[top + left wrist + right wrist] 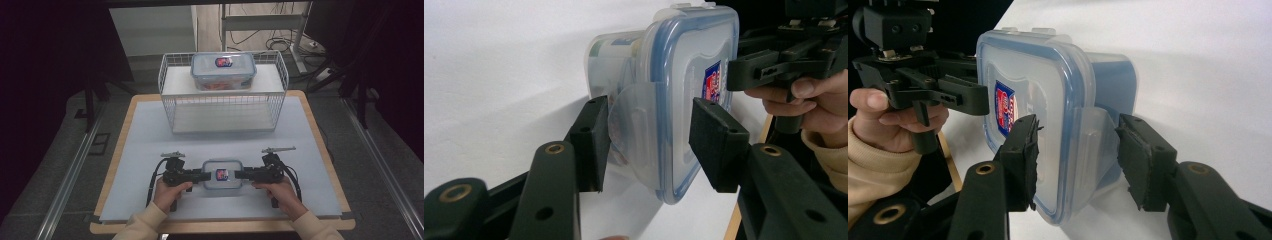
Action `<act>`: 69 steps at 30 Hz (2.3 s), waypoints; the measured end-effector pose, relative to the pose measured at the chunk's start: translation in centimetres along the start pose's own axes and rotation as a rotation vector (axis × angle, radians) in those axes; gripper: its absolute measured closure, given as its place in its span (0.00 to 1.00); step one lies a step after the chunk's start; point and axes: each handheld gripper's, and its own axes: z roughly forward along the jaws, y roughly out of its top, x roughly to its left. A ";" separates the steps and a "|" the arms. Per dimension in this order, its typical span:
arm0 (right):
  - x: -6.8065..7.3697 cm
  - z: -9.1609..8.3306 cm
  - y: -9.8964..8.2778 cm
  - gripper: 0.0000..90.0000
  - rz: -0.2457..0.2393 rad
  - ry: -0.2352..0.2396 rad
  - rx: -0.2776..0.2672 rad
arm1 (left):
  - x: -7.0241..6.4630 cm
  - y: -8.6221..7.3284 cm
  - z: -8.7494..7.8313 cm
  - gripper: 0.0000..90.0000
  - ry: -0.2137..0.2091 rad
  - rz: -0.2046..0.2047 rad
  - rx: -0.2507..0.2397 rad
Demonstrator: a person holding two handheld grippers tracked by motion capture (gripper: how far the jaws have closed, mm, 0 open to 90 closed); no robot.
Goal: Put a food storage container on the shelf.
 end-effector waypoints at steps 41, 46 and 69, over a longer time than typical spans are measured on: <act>2.4 -2.4 2.5 0.58 -0.130 -0.013 -0.083 | -2.7 3.0 -2.0 0.58 0.021 0.111 -0.056; 3.1 -3.1 3.6 0.58 -0.149 -0.016 -0.100 | -3.5 4.2 -2.6 0.58 0.028 0.138 -0.076; 5.6 -6.1 9.9 0.57 -0.235 -0.035 -0.167 | -6.3 10.8 -5.2 0.58 0.058 0.233 -0.140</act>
